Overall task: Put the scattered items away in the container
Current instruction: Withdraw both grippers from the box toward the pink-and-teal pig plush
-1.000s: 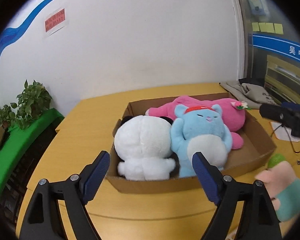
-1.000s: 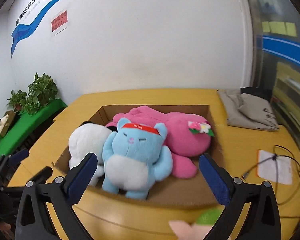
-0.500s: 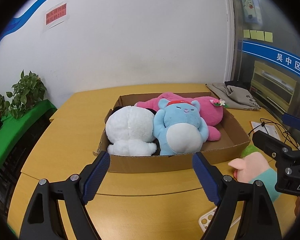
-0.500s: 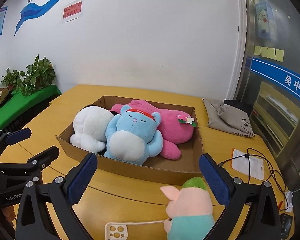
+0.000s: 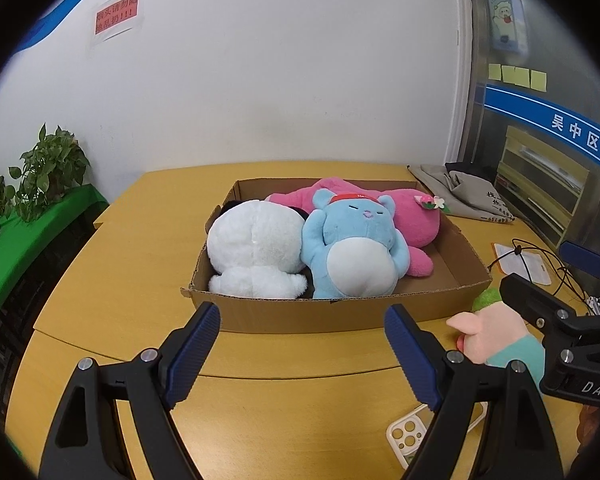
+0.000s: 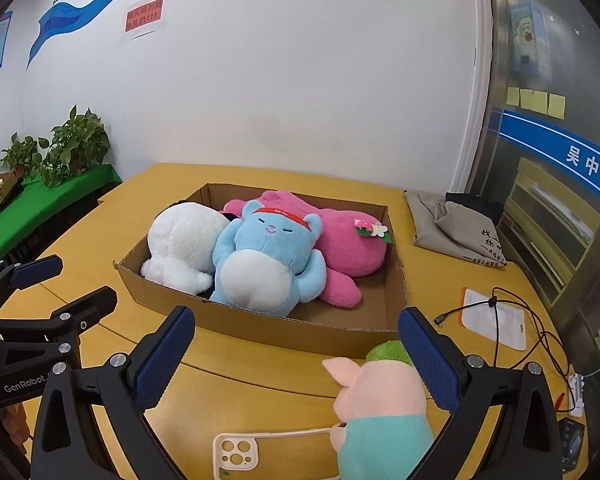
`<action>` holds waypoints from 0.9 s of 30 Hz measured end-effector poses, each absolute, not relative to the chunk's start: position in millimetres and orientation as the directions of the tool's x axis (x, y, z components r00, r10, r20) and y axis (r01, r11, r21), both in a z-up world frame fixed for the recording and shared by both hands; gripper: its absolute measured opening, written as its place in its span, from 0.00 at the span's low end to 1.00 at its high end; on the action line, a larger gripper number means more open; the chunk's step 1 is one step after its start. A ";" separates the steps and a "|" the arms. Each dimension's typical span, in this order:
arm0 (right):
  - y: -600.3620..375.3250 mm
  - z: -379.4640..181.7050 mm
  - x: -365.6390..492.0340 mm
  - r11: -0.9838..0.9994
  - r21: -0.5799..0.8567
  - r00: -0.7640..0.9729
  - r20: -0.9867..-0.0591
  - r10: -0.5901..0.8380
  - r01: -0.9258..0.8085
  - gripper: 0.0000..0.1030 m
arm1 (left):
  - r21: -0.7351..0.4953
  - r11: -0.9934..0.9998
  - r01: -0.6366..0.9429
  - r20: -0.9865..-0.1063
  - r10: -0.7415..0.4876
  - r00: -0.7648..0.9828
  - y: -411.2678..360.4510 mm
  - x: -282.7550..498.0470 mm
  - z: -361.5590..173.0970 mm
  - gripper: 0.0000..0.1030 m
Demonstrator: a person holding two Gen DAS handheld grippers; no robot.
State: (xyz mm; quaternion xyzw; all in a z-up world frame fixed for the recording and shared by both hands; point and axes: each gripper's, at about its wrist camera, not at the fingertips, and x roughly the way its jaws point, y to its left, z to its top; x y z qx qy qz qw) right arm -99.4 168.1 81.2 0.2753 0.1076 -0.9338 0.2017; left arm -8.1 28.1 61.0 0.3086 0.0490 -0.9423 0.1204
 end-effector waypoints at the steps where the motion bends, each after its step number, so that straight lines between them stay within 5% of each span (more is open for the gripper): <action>1: 168.1 80.2 -99.7 -0.896 -0.091 -0.767 -0.559 -0.315 0.434 1.00 | -0.019 -0.966 0.258 -0.596 -0.196 -0.779 27.9 -8.5 60.2 0.82; 27: 173.6 69.5 -103.3 -0.903 -0.085 -0.757 -0.582 -0.297 0.420 1.00 | -0.035 -0.966 0.258 -0.621 -0.181 -0.763 26.9 -12.2 50.3 0.82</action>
